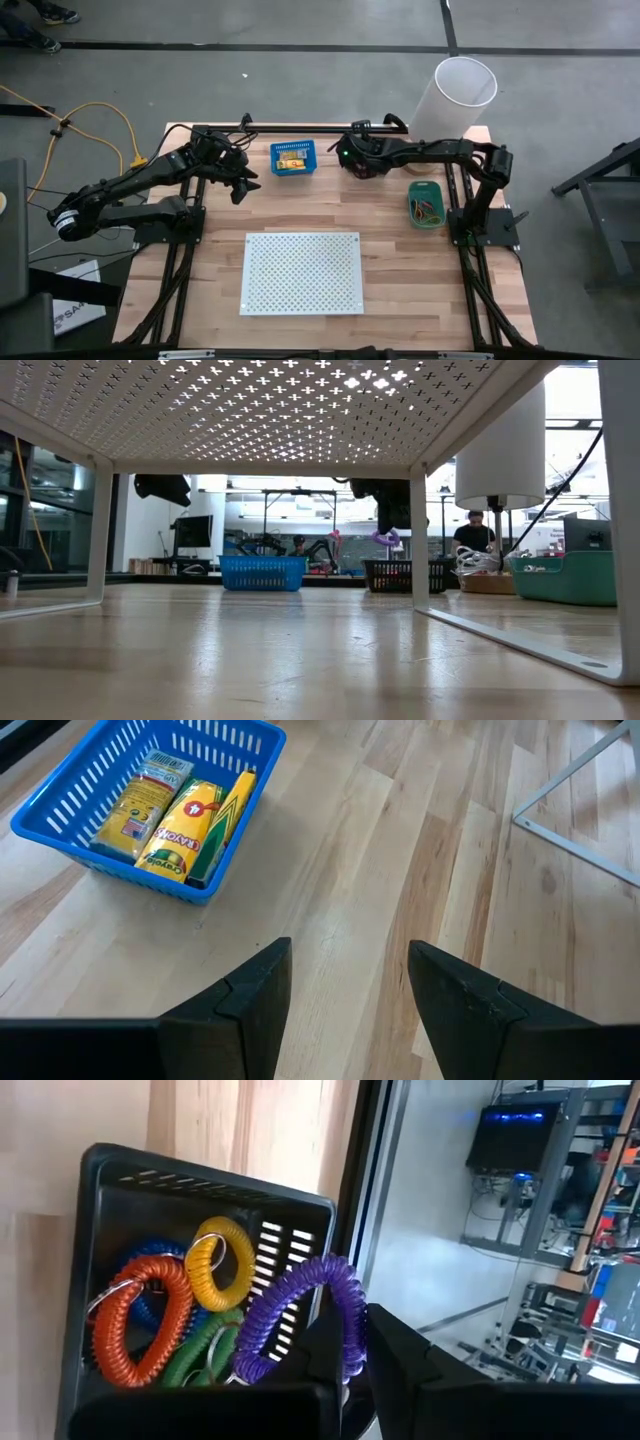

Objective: Pick & Place Office Desk Supplies
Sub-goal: Put the violet spring keychain into the black bin, then put the green bin on the shelf

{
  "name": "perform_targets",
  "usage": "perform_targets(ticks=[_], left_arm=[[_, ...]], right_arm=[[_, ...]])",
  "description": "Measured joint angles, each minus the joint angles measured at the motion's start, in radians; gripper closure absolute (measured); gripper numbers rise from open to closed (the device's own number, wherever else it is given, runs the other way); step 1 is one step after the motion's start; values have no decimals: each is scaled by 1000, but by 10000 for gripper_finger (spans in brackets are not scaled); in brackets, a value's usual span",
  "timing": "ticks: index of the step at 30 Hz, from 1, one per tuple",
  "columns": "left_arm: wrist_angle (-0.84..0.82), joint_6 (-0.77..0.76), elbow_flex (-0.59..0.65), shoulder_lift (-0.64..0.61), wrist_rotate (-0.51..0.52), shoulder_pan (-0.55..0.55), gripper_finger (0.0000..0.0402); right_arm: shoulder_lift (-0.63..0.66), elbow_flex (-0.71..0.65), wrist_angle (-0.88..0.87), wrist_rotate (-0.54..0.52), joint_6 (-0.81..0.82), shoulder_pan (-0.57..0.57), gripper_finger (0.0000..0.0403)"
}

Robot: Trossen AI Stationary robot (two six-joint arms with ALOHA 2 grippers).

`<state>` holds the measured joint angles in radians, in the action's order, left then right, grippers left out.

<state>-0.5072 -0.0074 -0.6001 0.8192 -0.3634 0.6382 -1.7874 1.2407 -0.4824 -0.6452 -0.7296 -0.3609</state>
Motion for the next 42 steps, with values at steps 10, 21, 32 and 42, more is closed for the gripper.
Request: perform_targets(ticks=[10,21,32,42], left_arm=[[0,0,0,0,0,0,206],[0,0,0,0,0,0,206],[0,0,0,0,0,0,206],[0,0,0,0,0,0,206]], right_arm=[[0,0,0,34,0,-8,378],[0,0,0,43,4,-8,351],[0,0,0,47,26,-8,346],[0,0,0,47,27,-8,346]])
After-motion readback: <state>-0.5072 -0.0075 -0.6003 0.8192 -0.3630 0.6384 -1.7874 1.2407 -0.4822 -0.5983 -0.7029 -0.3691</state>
